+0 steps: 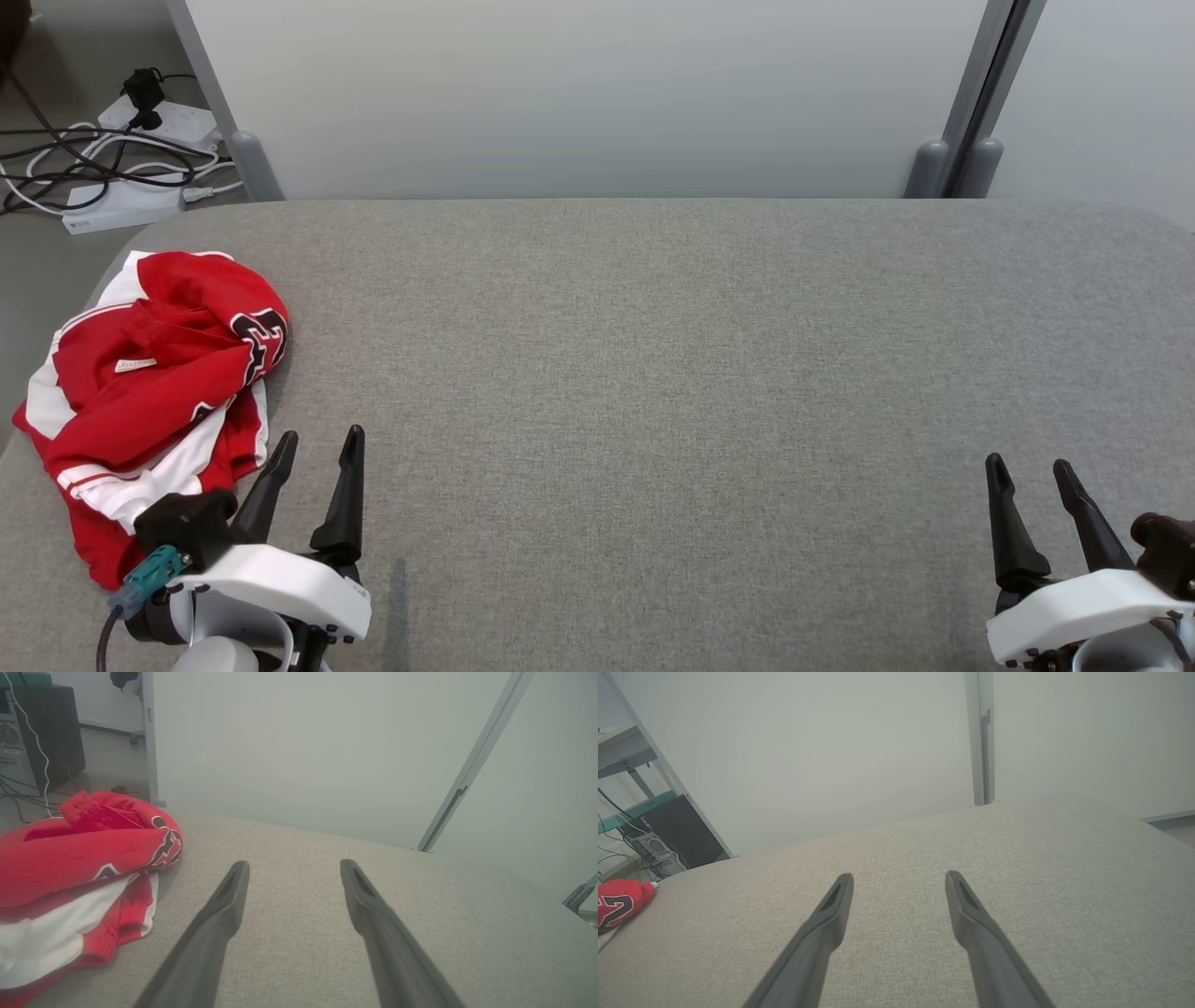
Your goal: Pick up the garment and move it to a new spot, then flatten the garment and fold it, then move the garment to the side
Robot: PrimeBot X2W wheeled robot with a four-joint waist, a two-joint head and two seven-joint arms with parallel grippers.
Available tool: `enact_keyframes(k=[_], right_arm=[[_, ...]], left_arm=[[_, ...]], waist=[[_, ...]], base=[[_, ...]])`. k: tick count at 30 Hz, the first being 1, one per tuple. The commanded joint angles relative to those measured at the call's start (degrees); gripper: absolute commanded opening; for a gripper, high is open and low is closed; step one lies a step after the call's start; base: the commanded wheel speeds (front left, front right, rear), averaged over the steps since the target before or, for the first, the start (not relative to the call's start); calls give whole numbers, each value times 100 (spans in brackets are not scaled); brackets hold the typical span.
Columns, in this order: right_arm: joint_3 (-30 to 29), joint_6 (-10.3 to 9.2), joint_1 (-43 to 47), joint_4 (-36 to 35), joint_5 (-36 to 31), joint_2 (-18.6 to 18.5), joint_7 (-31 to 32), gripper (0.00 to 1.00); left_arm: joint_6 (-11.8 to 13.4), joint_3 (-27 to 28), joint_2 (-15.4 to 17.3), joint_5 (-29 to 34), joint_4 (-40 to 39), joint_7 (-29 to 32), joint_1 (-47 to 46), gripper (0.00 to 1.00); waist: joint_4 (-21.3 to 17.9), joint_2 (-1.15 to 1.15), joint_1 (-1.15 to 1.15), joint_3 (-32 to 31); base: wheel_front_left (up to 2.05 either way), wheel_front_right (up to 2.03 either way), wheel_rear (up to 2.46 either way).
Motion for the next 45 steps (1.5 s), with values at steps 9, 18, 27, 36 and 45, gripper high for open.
enact_keyframes(k=[9, 18, 27, 36, 45], right_arm=[[99, 38, -123, 14, -750, -129, -268, 100], [139, 40, -142, 145, -1235, -111, -420, 100], [187, 42, -136, 82, -1345, -86, -572, 100], [342, 43, -93, -68, -887, -115, -664, 100], [425, 43, -97, -16, -593, -212, -664, 100]], left_arm=[[58, 80, 149, 646, 75, -227, -421, 100], [17, 83, 126, 1031, 315, -379, -496, 100], [11, 81, 125, 1414, 652, -531, -601, 100], [17, 65, 142, 1636, 818, -624, -694, 100], [19, 97, 144, 1539, 870, -624, -726, 100]], waist=[[6, 0, 0, 5], [-46, 0, 0, 6], [-104, 0, 0, 7], [-128, 0, 0, 9], [-127, 0, 0, 31]], base=[[0, 0, 0], [0, 0, 0], [0, 0, 0], [0, 0, 0], [0, 0, 0]])
